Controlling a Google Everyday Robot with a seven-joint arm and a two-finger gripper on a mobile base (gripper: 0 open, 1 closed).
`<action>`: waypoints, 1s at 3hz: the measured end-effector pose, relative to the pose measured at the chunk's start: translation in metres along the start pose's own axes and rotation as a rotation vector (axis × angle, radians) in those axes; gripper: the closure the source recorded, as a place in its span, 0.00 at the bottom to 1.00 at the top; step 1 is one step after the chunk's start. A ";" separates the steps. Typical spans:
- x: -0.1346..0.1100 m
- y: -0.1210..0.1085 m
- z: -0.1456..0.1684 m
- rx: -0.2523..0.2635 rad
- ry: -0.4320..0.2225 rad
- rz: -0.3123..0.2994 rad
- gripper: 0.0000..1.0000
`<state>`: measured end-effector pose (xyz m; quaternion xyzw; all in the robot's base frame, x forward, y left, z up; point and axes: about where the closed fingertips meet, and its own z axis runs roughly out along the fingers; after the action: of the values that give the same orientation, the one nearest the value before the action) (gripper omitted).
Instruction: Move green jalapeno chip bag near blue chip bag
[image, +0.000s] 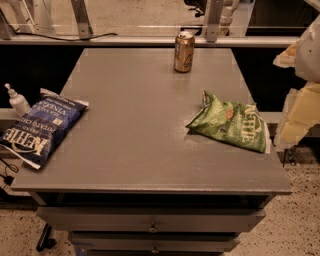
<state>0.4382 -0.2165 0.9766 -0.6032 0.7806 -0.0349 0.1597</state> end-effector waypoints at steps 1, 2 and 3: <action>0.000 0.000 0.000 0.000 0.000 0.000 0.00; 0.000 -0.002 0.009 0.009 -0.031 0.004 0.00; -0.001 -0.010 0.038 0.017 -0.087 0.038 0.00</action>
Offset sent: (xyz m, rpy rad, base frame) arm 0.0122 0.0007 -0.0266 0.0744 -0.0227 0.0048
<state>0.4589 -0.2129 0.9433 -0.5877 0.7840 -0.0123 0.1995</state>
